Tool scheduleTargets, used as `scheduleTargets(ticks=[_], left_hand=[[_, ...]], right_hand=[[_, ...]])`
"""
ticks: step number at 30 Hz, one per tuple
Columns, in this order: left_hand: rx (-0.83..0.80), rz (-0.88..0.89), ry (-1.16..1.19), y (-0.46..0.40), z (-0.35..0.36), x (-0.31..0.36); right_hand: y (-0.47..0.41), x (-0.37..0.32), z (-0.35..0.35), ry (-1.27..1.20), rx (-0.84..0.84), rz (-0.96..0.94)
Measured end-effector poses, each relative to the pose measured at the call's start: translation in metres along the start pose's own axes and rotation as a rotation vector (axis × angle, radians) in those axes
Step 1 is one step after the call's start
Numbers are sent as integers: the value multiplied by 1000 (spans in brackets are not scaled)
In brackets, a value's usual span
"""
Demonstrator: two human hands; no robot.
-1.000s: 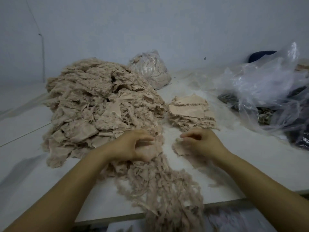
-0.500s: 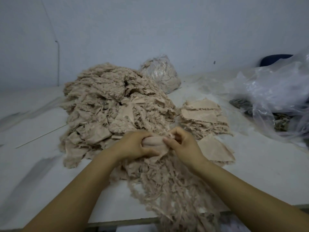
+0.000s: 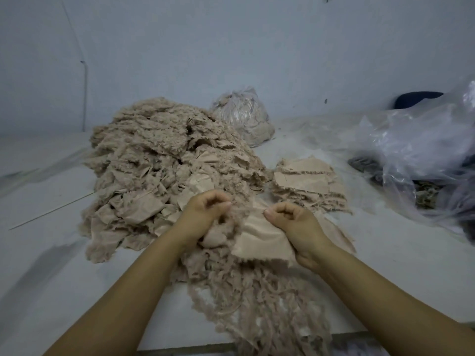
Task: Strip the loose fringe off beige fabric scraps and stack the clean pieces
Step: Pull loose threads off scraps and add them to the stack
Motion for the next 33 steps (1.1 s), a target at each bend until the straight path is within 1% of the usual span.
scheduleTargets(ticks=[1, 2, 3, 5, 7, 9, 10, 12, 15, 17, 19, 21, 24, 27, 29, 30, 31, 33], left_hand=[[81, -7, -16, 0, -8, -3], [103, -3, -72, 0, -12, -4], [61, 8, -139, 1, -11, -3], [-140, -6, -209, 5, 3, -2], [-319, -68, -243, 10, 24, -2], [-393, -84, -222, 13, 45, -6], [-380, -70, -224, 14, 51, -6], [-282, -84, -191, 12, 52, -7], [-159, -154, -11, 12, 43, -9], [-168, -151, 26, 12, 41, -9], [-175, -124, -7, 12, 43, -10], [-140, -106, -36, 11, 40, -11], [-68, -63, -127, 9, 29, -12], [-18, 3, -345, 8, 20, -13], [8, 79, -495, 10, 16, -9], [15, 125, -534, 11, 14, -6], [29, 169, -546, 11, 10, -3], [85, 197, -519, 9, -5, 2]], right_hand=[[0, -2, -6, -7, 36, -12], [0, -3, -12, -22, 56, -19], [0, -4, -16, -43, 52, -22], [2, -7, -14, -81, -15, -33], [4, -10, -6, -109, -88, -67], [4, -11, -1, -117, -83, -106], [4, -12, -1, -105, -39, -121], [1, -12, -9, -66, 68, -142], [-2, -8, -23, -28, 171, -136], [-6, -3, -33, 59, 290, -129], [-10, -3, -44, 170, 407, -147], [-13, -3, -55, 231, 460, -160], [-16, -2, -77, 334, 479, -129], [-16, -3, -97, 608, 495, -112], [-13, -7, -100, 787, 520, -156], [-10, -10, -95, 823, 515, -214], [-8, -12, -86, 838, 483, -274], [-3, -11, -61, 833, 327, -345]])
Point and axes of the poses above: each hand's wrist, its own y-axis away from the middle knuckle, its own z-axis out of the palm, x = y × z, the point moved 4 cm from there along -y, towards the middle knuckle, and after that the axes turned 4 degrees about y, right-handed, at the moved point
